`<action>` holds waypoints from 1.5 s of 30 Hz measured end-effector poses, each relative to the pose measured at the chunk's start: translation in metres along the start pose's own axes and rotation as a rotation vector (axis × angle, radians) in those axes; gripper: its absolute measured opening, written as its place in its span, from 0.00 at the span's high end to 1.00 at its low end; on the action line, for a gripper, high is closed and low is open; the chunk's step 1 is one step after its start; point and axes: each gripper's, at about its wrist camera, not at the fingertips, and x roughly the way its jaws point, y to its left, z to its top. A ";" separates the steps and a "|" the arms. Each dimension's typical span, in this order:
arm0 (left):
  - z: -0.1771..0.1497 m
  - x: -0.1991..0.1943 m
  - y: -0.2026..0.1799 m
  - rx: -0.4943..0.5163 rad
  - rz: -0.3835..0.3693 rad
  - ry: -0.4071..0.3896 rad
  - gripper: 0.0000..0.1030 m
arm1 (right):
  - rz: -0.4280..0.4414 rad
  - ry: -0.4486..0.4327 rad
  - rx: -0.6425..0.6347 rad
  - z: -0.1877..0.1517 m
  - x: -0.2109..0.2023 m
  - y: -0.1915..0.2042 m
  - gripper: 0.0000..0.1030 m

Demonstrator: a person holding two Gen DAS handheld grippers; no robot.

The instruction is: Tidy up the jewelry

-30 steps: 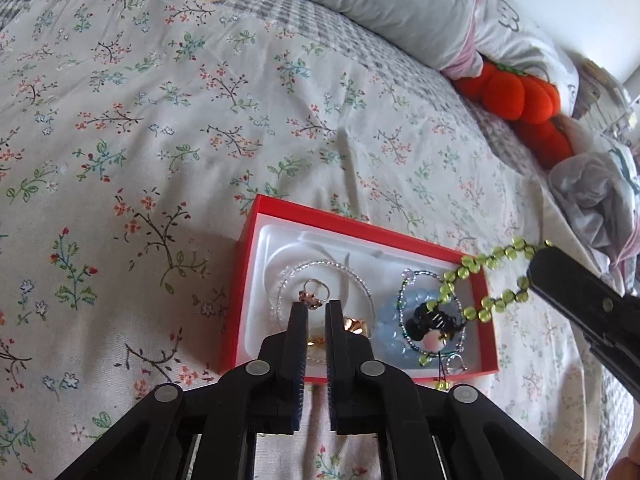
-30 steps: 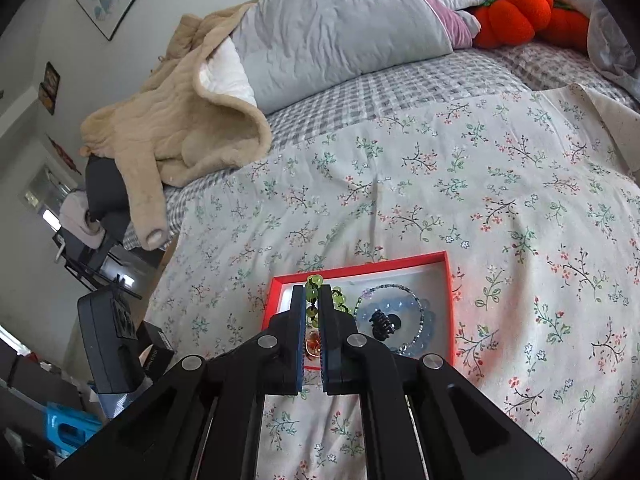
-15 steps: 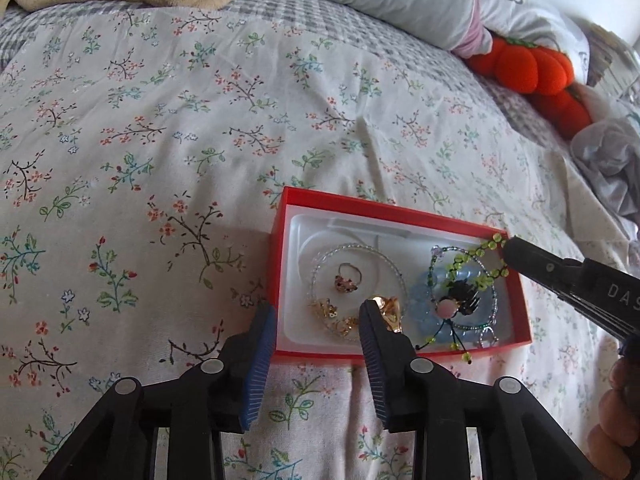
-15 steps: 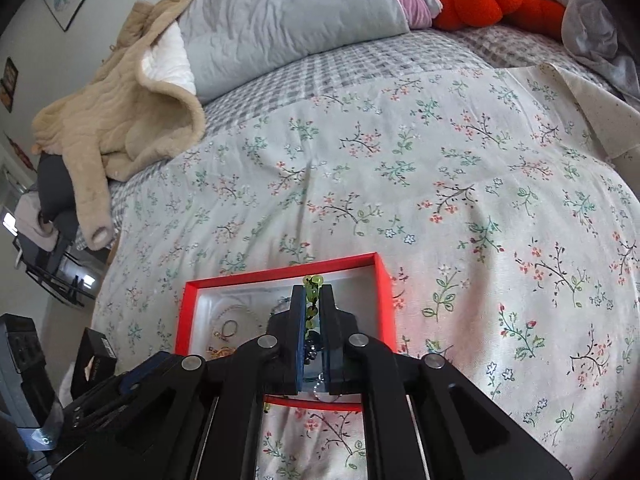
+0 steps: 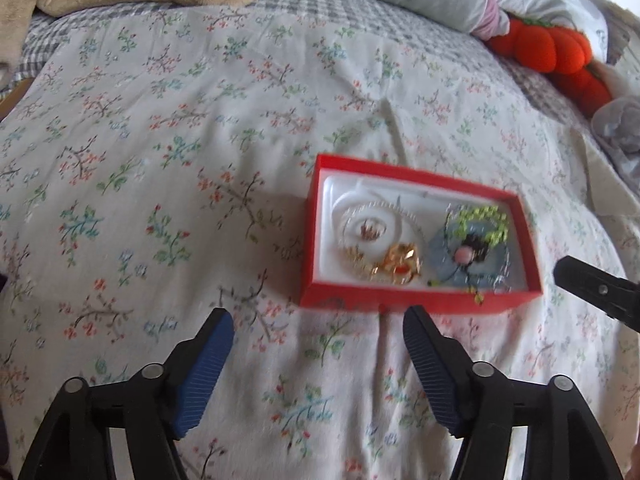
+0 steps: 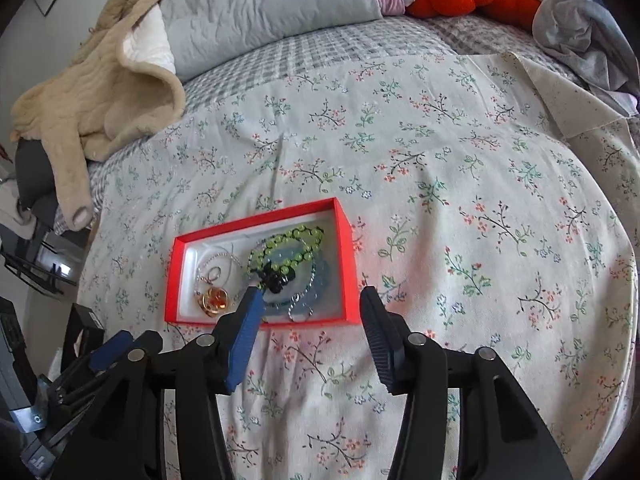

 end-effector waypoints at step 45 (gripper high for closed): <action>-0.064 -0.053 -0.013 0.073 0.179 0.017 0.01 | -0.210 0.051 -0.160 -0.087 -0.063 0.010 0.05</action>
